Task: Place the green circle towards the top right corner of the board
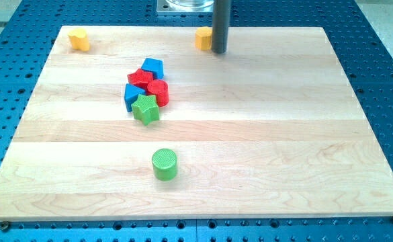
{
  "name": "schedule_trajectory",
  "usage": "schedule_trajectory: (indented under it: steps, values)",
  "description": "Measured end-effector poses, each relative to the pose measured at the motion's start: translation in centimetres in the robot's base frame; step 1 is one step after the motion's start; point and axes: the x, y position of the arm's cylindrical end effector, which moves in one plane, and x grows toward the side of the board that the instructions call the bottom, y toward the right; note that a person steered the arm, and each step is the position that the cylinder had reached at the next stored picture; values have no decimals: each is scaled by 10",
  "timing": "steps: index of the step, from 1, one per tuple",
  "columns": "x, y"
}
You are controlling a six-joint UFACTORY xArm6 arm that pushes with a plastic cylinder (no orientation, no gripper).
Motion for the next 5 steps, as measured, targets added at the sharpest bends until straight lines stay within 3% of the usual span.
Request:
schedule_trajectory:
  steps: [1, 2, 3, 4, 5]
  values:
    - [-1, -30]
    - [56, -19]
    - [206, 19]
    - [324, -28]
    - [359, -126]
